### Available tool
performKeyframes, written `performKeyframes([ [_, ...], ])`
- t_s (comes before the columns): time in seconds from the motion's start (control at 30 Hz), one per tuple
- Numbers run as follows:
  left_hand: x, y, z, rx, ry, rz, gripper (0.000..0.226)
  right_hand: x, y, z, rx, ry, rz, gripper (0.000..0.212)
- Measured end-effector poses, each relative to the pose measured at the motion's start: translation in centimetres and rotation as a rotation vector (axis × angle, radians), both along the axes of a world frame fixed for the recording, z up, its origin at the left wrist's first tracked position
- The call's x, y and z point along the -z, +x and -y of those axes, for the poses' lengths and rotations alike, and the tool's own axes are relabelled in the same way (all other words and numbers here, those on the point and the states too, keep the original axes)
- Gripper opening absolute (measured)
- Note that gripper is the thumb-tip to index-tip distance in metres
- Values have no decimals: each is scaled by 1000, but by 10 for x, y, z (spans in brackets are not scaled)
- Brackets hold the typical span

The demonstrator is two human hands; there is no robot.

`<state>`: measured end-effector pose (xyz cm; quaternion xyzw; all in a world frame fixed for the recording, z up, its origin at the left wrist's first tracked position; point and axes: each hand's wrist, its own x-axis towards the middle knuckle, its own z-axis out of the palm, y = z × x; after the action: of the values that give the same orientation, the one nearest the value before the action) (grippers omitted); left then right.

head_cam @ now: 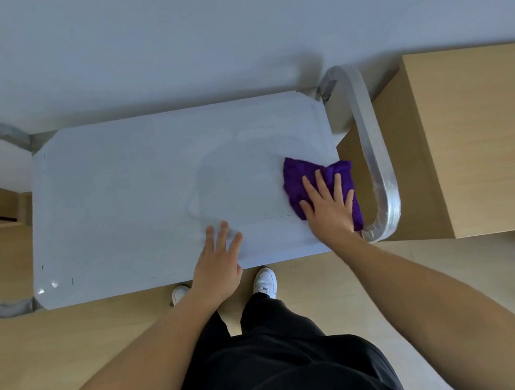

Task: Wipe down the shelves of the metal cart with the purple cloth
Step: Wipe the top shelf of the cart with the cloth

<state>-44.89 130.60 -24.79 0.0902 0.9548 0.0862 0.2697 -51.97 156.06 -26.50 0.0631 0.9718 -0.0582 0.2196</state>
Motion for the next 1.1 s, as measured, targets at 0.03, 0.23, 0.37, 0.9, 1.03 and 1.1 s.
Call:
performKeyframes([
  [0.03, 1, 0, 1, -2, 0, 1, 65, 0, 2, 11, 13, 9, 9, 57],
  [0.23, -1, 0, 8, -2, 3, 24, 65, 0, 32, 84, -338, -92, 0, 56],
  [0.37, -5, -2, 24, 33, 74, 18, 66, 3, 17, 63, -372, -111, -10, 55],
  [0.9, -6, -51, 73, 259, 130, -47, 54, -10, -9, 113, -255, -73, 36, 55],
  [1.03, -11, -73, 67, 263, 104, -26, 57, -9, -24, 72, -117, -32, 62, 53],
  [1.1, -13, -81, 60, 289, 92, -26, 56, -9, -28, 58, 34, -27, 95, 53],
])
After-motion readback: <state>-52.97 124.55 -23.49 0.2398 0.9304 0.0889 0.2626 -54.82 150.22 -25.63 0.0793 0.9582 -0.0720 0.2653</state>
